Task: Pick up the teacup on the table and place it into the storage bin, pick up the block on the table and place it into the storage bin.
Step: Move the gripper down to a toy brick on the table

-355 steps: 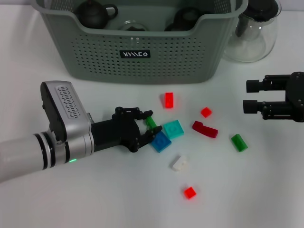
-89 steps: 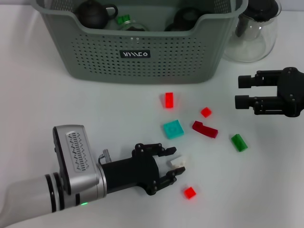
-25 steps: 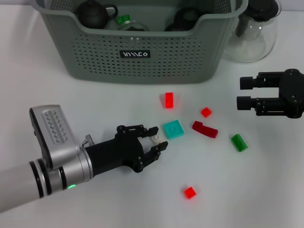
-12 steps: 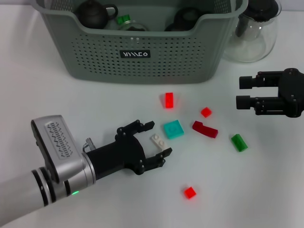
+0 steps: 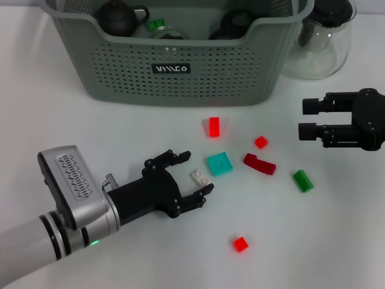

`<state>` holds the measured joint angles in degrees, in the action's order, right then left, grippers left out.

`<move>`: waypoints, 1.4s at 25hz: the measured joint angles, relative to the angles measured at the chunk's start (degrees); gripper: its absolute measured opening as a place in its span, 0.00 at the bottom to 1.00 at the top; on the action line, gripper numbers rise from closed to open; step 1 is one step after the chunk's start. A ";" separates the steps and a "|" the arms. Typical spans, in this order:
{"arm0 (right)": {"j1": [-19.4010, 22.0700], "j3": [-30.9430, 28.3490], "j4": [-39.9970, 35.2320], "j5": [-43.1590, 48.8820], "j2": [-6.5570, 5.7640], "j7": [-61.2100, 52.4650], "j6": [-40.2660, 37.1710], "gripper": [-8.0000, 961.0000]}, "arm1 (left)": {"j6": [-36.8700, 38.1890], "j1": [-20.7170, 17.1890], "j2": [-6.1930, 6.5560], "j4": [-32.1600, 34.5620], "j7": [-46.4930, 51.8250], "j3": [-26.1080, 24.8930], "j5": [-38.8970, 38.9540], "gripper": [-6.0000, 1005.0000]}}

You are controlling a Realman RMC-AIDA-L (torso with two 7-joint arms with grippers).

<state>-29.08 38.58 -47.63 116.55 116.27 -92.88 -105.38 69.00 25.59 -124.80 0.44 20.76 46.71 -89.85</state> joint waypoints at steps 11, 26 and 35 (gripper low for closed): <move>0.08 0.00 0.00 -0.11 -0.13 -0.04 -0.06 0.71 | 0.81 -0.54 0.00 0.06 -0.18 -2.75 -0.21 0.79; -0.18 0.00 0.00 -0.12 -0.18 -0.03 -0.06 0.71 | -0.82 1.61 0.00 -4.53 -2.98 -2.61 -0.50 0.79; -0.33 0.00 0.00 -0.09 -0.16 -0.06 -0.01 0.71 | -1.43 1.31 0.00 -4.63 -3.79 -2.87 -0.09 0.79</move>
<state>-29.41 38.58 -47.63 116.46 116.11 -92.95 -105.39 67.57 26.90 -124.80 -4.19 16.98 43.83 -89.94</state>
